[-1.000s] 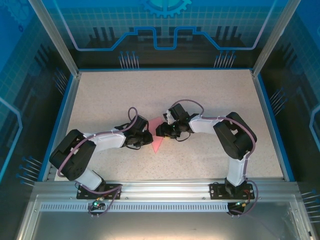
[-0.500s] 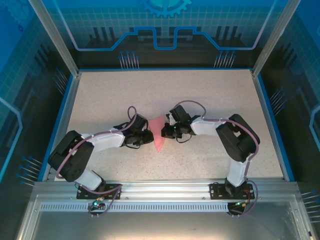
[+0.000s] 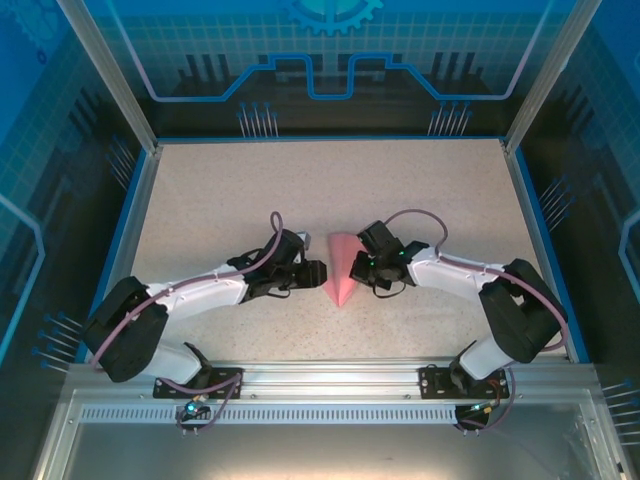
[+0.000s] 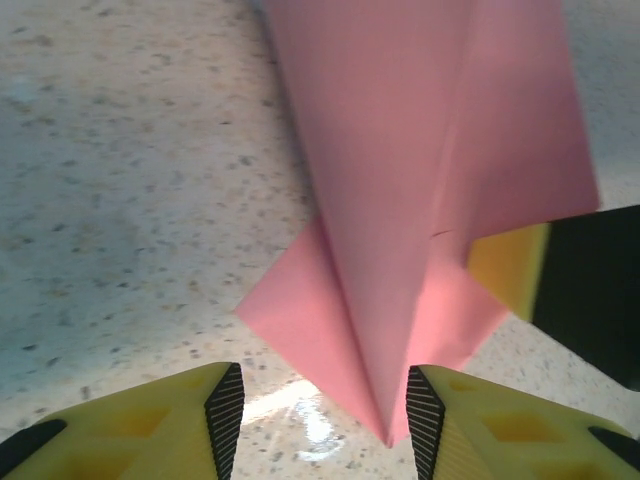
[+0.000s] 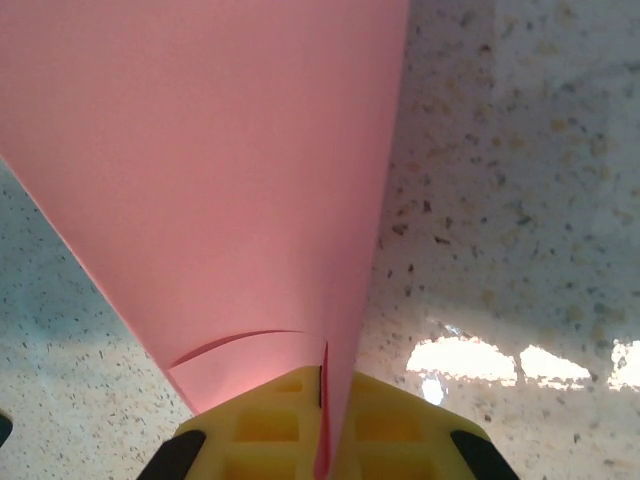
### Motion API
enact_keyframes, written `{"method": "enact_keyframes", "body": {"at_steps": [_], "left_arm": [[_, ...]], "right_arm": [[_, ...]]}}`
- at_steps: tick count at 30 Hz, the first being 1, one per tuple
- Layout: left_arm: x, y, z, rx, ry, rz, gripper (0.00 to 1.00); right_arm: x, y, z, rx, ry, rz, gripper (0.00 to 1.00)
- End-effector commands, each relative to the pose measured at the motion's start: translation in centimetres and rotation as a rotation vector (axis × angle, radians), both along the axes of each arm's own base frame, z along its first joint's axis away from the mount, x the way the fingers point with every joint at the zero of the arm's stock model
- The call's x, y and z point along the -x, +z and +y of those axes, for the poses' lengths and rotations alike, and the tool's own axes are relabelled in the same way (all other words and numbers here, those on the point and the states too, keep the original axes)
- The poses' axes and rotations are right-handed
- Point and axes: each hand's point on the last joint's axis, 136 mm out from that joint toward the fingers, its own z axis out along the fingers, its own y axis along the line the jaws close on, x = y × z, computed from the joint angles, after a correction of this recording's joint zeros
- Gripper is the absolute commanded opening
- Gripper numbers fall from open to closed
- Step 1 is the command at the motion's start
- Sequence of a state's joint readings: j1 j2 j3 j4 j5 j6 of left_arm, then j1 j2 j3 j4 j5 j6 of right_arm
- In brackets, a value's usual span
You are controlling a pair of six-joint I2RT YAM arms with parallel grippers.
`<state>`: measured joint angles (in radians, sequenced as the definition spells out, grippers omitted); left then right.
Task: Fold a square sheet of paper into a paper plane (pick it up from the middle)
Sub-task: Fourth fold the wing at the center of the table.
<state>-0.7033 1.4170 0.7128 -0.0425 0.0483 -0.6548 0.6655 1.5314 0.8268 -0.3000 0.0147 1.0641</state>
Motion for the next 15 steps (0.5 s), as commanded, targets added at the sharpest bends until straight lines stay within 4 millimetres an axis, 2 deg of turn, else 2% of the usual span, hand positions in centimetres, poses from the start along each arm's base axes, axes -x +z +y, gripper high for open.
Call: {"method": "enact_keyframes", "body": {"at_steps": [1, 2, 3, 4, 9, 12, 15], "left_arm": [[0.0, 1.5, -1.0, 0.044, -0.042, -0.079, 0.51], [0.1, 1.6, -1.1, 0.045, -0.043, -0.081, 0.51], [0.1, 1.5, -1.0, 0.043, -0.043, -0.080, 0.52], [0.1, 1.6, -1.0, 0.043, -0.043, -0.083, 0.52], [0.1, 2.1, -0.9, 0.050, -0.039, -0.100, 0.52], [0.0, 2.1, -1.0, 0.056, -0.041, -0.102, 0.53], [0.0, 1.8, -1.2, 0.057, -0.045, -0.099, 0.53]], "right_arm": [[0.0, 2.4, 0.4, 0.006, -0.016, -0.038, 0.00], [0.0, 2.8, 0.1, 0.009, -0.014, -0.051, 0.00], [-0.7, 4.4, 0.4, -0.001, -0.017, -0.090, 0.00], [-0.8, 5.0, 0.0, 0.007, -0.023, -0.107, 0.00], [-0.6, 8.0, -2.5, 0.057, -0.066, -0.195, 0.01], [-0.4, 8.1, -2.9, 0.059, -0.075, -0.199, 0.02], [-0.4, 7.1, -2.5, 0.052, -0.071, -0.177, 0.02]]}}
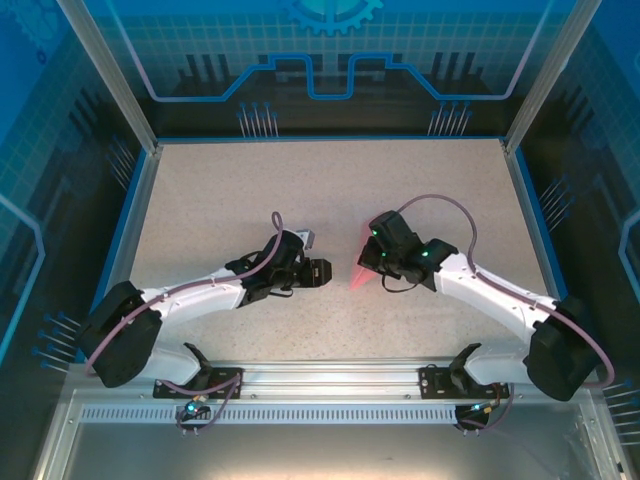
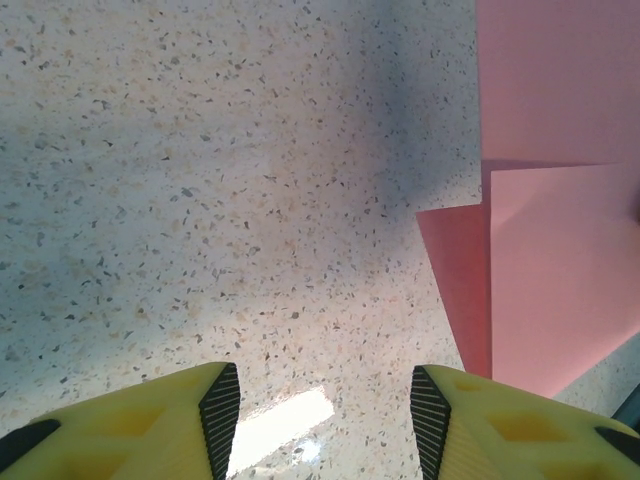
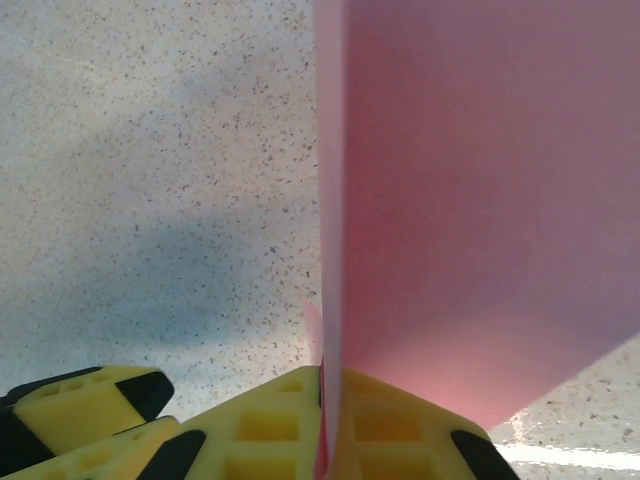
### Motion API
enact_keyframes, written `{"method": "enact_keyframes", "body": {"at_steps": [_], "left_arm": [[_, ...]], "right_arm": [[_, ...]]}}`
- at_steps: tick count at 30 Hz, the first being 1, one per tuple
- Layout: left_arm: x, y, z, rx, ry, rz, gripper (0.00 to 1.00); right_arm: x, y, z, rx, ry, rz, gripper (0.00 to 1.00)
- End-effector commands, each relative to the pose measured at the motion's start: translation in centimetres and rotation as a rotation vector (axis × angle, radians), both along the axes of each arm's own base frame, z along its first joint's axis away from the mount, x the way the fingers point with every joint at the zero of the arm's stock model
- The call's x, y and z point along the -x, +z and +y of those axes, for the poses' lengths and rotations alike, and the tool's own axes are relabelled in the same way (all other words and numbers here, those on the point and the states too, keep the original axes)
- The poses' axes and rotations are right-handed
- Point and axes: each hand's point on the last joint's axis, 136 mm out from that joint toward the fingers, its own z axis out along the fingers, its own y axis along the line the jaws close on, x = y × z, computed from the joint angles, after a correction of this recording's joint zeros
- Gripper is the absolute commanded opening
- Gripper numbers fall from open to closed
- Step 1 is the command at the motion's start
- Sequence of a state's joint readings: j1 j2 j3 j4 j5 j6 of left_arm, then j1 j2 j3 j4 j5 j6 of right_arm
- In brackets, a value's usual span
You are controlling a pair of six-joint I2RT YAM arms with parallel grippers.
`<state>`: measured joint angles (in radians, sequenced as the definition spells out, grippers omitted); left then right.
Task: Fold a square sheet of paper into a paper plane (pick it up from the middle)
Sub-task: Fourth fold the wing at the center of the table.
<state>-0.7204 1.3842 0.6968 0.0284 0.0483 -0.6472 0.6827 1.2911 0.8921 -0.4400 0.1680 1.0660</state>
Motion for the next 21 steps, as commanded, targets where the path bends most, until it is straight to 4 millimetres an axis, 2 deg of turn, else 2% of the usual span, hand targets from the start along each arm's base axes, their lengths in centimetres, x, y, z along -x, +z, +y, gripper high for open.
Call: {"method": "enact_keyframes", "body": {"at_steps": [1, 2, 4, 12, 18, 21], "left_arm": [[0.2, 0.0, -0.2, 0.003, -0.023, -0.028, 0.53], [0.3, -0.1, -0.3, 0.002, -0.026, -0.027, 0.53], [0.4, -0.3, -0.4, 0.000, -0.034, -0.027, 0.53], [1.0, -1.6, -1.4, -0.013, -0.094, -0.062, 0.52], [1.8, -2.1, -2.2, -0.003, -0.157, -0.125, 0.54], [2.2, -2.1, -2.8, 0.002, -0.194, -0.170, 0.61]], "right_arm": [[0.4, -1.7, -0.4, 0.050, -0.008, 0.039, 0.02], [0.2, -2.0, -0.1, 0.045, -0.005, 0.044, 0.02], [0.7, -3.9, -0.1, 0.054, -0.003, 0.083, 0.02], [1.3, -8.0, 1.0, 0.006, -0.004, 0.183, 0.02], [2.4, -10.2, -0.2, -0.022, -0.083, 0.275, 0.02], [2.5, -10.7, -0.8, -0.047, -0.127, 0.303, 0.03]]}}
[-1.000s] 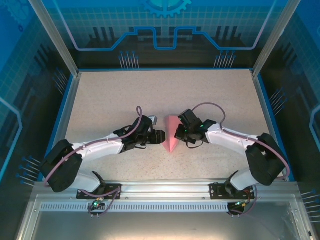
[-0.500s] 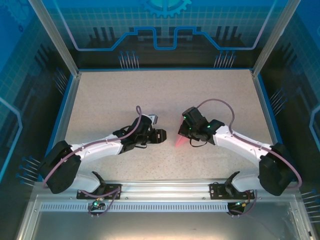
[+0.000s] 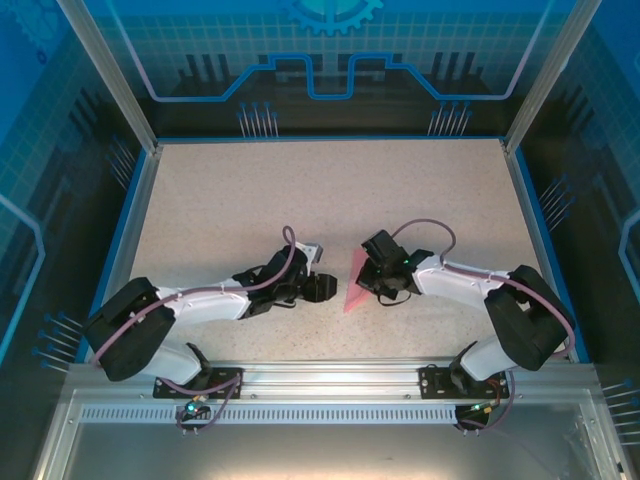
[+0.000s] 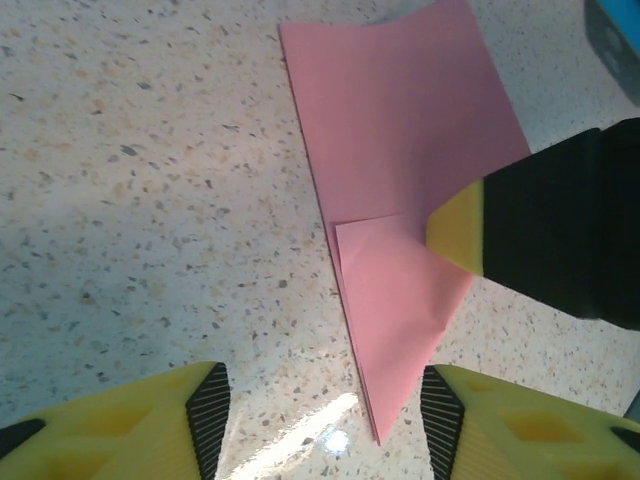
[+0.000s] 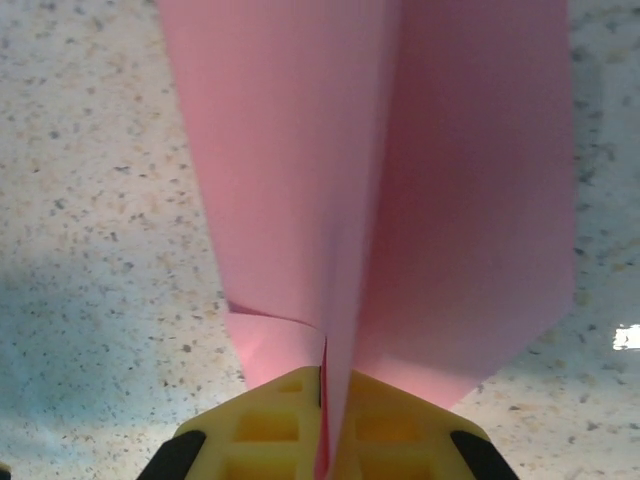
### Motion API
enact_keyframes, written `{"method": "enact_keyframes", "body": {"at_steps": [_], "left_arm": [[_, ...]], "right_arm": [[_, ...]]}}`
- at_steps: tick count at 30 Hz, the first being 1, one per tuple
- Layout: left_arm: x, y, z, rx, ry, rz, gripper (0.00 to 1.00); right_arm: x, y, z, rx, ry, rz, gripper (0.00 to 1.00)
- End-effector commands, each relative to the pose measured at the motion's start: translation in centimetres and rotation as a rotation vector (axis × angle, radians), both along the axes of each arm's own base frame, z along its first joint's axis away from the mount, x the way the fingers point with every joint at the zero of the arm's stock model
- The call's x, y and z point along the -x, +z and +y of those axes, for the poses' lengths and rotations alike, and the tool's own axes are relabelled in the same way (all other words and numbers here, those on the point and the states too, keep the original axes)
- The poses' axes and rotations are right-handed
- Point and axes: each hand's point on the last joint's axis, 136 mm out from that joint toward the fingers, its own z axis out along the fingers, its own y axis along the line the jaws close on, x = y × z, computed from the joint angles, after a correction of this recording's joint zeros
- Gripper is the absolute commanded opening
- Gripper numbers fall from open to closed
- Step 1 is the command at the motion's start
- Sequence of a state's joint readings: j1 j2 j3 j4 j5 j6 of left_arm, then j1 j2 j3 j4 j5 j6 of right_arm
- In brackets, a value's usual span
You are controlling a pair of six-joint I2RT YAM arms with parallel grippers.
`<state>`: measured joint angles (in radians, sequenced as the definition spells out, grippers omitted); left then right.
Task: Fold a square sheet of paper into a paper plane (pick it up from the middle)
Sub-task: Fourth fold the wing at the center of the table.
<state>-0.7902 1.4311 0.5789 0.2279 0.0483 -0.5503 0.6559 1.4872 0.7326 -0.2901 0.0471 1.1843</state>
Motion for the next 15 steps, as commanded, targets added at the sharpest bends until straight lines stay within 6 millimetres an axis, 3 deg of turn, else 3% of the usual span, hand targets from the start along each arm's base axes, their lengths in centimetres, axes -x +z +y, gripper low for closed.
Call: {"method": "enact_keyframes", "body": {"at_steps": [1, 8, 15], "left_arm": [[0.2, 0.6, -1.4, 0.029, -0.074, -0.097, 0.63], [0.3, 1.2, -2.2, 0.019, -0.139, -0.246, 0.74], [0.7, 1.0, -3.4, -0.024, -0.279, -0.426, 0.68]], "right_arm": [[0.1, -0.7, -0.5, -0.050, -0.080, 0.046, 0.03], [-1.4, -0.7, -0.6, -0.116, -0.185, 0.064, 0.04], [-2.2, -0.8, -0.6, -0.156, -0.269, 0.082, 0.03]]}}
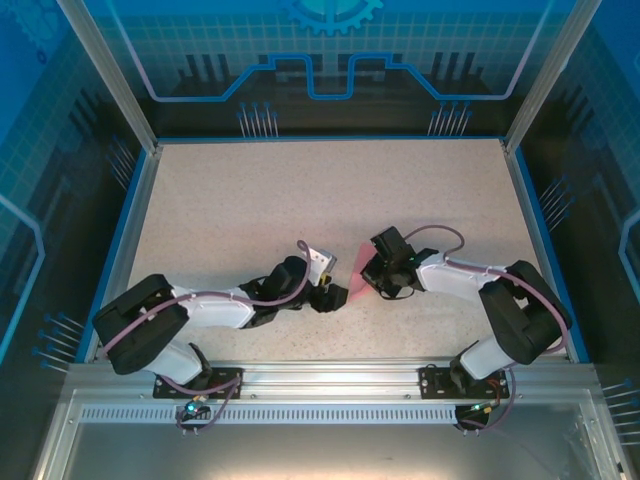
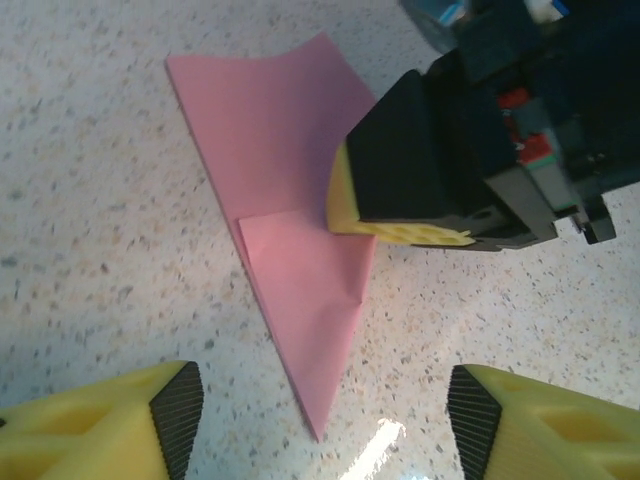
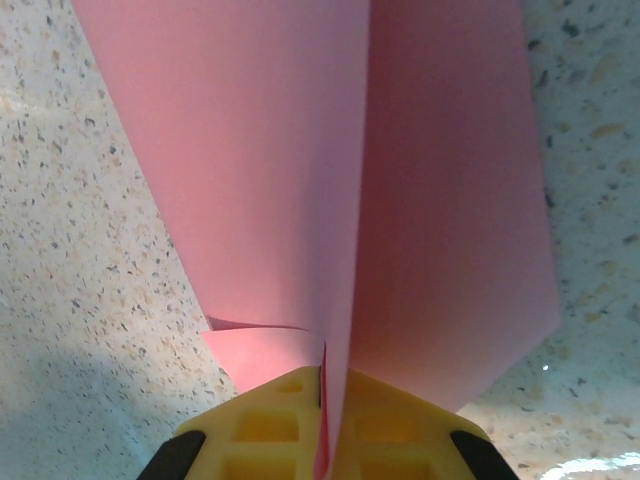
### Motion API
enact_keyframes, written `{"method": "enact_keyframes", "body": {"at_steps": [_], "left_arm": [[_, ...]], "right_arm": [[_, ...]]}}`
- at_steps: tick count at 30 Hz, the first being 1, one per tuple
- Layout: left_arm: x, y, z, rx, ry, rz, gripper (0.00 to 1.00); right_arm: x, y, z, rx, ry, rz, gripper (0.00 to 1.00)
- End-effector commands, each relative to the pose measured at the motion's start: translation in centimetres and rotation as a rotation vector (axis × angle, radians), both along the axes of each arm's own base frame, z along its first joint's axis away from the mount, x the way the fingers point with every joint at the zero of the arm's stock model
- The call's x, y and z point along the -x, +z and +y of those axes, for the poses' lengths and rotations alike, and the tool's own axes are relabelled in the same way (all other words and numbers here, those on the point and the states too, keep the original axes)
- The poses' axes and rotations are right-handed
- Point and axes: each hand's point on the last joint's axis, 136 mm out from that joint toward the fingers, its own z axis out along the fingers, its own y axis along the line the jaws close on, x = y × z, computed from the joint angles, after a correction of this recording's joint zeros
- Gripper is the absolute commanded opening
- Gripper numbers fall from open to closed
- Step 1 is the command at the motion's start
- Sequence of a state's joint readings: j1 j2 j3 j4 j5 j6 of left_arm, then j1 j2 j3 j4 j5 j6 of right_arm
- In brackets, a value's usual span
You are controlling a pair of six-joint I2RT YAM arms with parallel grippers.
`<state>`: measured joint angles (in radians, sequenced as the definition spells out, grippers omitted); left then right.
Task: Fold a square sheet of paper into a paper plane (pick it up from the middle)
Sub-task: Fourth fold the wing at the center of the table.
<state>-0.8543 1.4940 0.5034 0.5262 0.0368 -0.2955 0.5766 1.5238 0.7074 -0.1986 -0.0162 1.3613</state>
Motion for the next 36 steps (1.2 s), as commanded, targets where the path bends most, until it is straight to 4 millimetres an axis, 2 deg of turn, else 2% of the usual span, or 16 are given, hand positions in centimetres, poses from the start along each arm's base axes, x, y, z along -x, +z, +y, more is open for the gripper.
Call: {"method": "enact_keyframes", "body": {"at_steps": [1, 6, 12, 26, 36], "left_arm": [[0.2, 0.3, -0.8, -0.018, -0.081, -0.153, 0.68], [-0.1, -0.2, -1.8, -0.067, -0.125, -0.188, 0.67], [-0.2, -1.1, -3.1, -0.095, -0.189, -0.282, 0.63], [-0.7, -2.8, -5.1, -0.193, -0.259, -0.428, 0.43], [-1.6, -3.6, -5.1, -0.233, -0.239, -0.455, 0.31]], "right_arm": [[-0.5, -0.1, 0.1, -0.042, -0.069, 0.023, 0.02], [-0.4, -0.1, 0.3, -0.075, -0.089, 0.038, 0.02], [-0.9, 1.1, 0.7, -0.098, -0.079, 0.026, 0.03], [-1.1, 1.9, 1.2, -0.117, -0.066, 0.023, 0.04], [-1.0, 2.5, 1.5, -0.143, -0.060, 0.021, 0.05]]}}
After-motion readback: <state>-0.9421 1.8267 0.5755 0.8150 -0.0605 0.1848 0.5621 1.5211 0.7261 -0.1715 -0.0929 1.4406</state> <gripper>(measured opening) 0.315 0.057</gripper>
